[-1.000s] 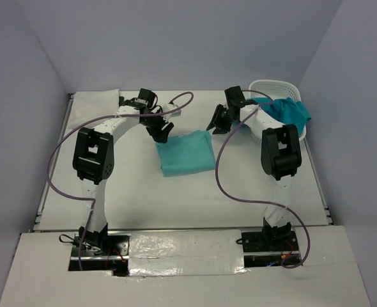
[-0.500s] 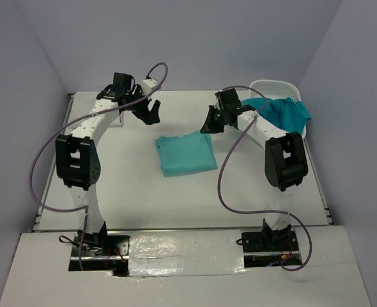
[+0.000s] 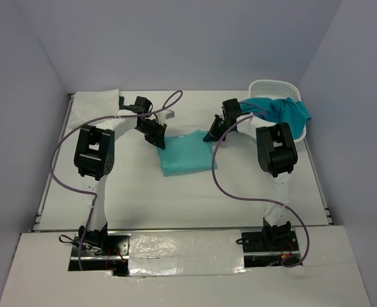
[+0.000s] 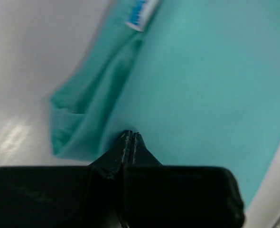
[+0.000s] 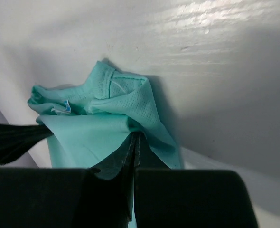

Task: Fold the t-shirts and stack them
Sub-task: Fold the long partially folded tshirt into a neat square

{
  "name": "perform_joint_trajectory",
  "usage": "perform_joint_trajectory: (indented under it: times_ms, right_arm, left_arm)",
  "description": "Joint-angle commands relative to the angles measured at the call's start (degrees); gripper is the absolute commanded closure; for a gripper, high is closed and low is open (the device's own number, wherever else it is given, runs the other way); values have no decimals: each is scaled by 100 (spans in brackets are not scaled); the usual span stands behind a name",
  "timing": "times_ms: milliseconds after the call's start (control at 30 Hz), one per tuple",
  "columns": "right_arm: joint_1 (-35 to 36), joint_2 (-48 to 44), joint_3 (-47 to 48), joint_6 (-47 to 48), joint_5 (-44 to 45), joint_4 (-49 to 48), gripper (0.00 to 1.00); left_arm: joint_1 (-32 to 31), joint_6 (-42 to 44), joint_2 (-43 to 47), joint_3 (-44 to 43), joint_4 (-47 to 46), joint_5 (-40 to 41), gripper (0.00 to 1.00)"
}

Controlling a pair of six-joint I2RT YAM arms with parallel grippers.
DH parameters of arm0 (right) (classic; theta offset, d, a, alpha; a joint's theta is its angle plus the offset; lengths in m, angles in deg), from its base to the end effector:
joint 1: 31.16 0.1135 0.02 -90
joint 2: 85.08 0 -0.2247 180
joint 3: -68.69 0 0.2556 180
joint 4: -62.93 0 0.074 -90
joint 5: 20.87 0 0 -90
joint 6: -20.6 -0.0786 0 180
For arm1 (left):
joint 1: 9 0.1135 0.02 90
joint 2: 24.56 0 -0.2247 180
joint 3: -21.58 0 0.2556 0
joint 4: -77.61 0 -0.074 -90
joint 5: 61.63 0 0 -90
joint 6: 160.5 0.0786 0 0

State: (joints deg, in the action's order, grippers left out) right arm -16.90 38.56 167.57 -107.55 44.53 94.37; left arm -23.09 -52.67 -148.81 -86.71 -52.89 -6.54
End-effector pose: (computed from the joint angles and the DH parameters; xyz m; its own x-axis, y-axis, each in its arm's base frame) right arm 0.4353 0.1444 0.0726 -0.9103 0.3481 -0.2238 0.1449 0.7746 0.6157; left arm 0.4252 -0.1531 0.1030 -0.7082 0.4366 -0.5548 0.6797 0.6343 -0.3684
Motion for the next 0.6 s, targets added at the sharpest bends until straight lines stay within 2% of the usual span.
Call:
perform_joint_trajectory:
  times_ms: [0, 100, 167, 200, 267, 333, 400, 433, 467, 500, 533, 567]
  right_arm:
    - [-64, 47, 373, 211, 113, 102, 100]
    - [-160, 64, 505, 448, 140, 252, 100]
    - [-204, 134, 663, 598, 113, 454, 100]
    - [-239, 152, 716, 659, 52, 515, 100]
    - [-248, 152, 900, 895, 87, 821, 100]
    - [-248, 39, 997, 1063, 315, 1007, 100]
    - [-240, -304, 945, 1283, 603, 1201, 99]
    - [-240, -418, 849, 1336, 710, 1262, 90]
    - [-240, -523, 796, 1432, 815, 1394, 86]
    - [-240, -690, 735, 1477, 886, 1464, 83]
    - [-240, -752, 569, 1486, 930, 1552, 75]
    - [-231, -814, 454, 1469, 878, 1536, 70]
  left_arm:
    - [81, -244, -239, -600, -156, 483, 96]
    - [169, -280, -407, -820, -103, 958, 96]
    - [204, -227, -338, -812, -112, 1118, 90]
    - [222, -175, -215, -820, -138, 1145, 76]
    - [222, -17, -57, -1003, -129, 1259, 67]
    - [231, 124, 58, -1241, -16, 1417, 54]
    - [318, -76, 347, -1435, -181, 1926, 41]
    - [380, -225, 453, -1470, -295, 2023, 34]
    - [441, -496, 645, -1584, -375, 2076, 19]
    - [607, -630, 743, -1611, -375, 1946, 11]
    - [713, -770, 814, -1611, -375, 1719, 4]
    - [810, -1120, 927, -1550, -288, 1098, 1]
